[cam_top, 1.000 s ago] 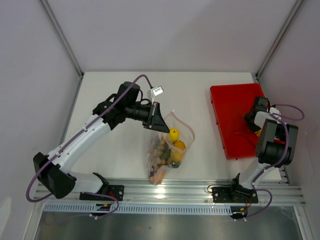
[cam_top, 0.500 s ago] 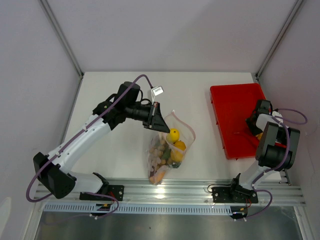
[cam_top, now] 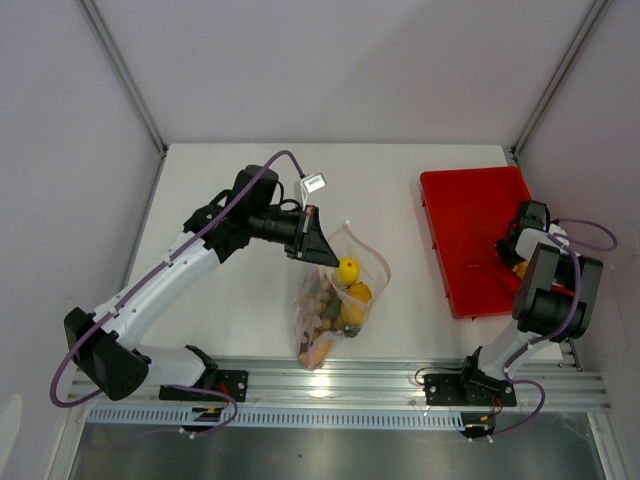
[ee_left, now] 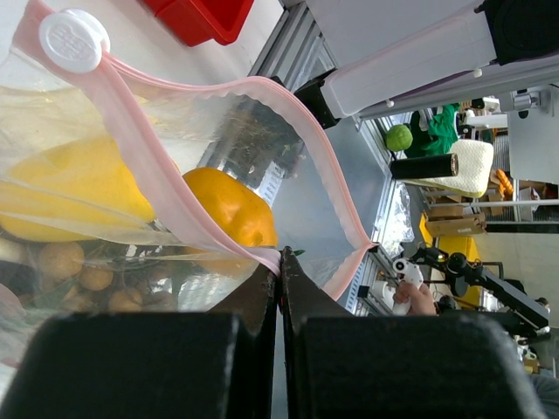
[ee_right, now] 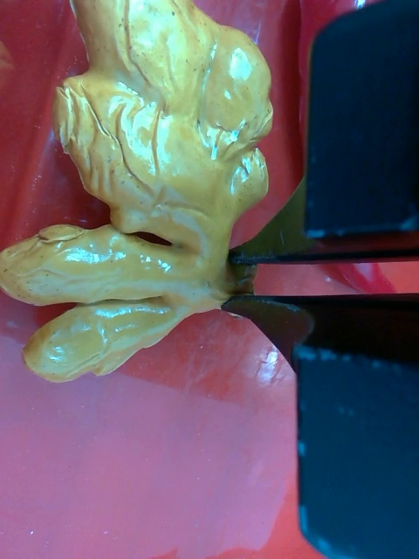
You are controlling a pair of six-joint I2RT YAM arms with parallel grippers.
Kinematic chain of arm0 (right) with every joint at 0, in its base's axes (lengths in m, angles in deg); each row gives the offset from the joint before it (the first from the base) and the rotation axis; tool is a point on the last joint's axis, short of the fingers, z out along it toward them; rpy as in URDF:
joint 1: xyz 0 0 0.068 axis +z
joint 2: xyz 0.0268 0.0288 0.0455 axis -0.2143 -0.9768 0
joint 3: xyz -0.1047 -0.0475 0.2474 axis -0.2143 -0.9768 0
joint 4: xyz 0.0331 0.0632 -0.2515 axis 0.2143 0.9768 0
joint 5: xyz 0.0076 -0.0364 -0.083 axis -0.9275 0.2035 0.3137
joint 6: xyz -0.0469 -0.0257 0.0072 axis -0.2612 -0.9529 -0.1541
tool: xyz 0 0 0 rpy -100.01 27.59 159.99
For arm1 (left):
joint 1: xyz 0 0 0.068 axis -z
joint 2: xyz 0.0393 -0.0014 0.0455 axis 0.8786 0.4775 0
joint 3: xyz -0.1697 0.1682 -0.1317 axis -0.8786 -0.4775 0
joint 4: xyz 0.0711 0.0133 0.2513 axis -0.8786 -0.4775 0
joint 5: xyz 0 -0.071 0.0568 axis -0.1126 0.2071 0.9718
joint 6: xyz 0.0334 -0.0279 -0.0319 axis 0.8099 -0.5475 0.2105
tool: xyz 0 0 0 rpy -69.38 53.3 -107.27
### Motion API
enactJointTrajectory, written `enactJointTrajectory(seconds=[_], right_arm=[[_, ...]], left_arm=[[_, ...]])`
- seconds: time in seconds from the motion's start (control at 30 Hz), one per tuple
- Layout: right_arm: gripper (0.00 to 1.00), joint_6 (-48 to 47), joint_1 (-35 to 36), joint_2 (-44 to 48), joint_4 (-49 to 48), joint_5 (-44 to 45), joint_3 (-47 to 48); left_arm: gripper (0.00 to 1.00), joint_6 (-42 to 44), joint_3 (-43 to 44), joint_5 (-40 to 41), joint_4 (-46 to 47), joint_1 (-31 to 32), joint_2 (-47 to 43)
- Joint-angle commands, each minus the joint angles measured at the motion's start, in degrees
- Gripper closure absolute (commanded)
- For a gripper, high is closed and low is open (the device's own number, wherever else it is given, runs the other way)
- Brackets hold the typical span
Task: Place the food in the zip-top bag and seal the zipper
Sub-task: Pick up the fake vegetable from the bin.
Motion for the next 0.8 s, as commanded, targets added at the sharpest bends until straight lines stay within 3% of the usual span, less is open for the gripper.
enactJointTrajectory(seconds=[0.0,0.27,0.77], right_arm=[[0.97,-2.65,-0.19,-3.8,4.14,-2.11,-2.62],[1.0,-4.58,4.29,-0.2,4.14,-3.25,-2.36],[1.0,-13.63,15.71,17.46,8.96,-4.31,4.58]], left_arm=[[0.99,-0.32,0.27,-2.12,2.88,0.33,-2.01],[0.99,-0.67,0.62,-1.5,2.97,0.33,-1.92],[0.99,-1.99,-0.87,1.14,3.49,0.33,-3.95]])
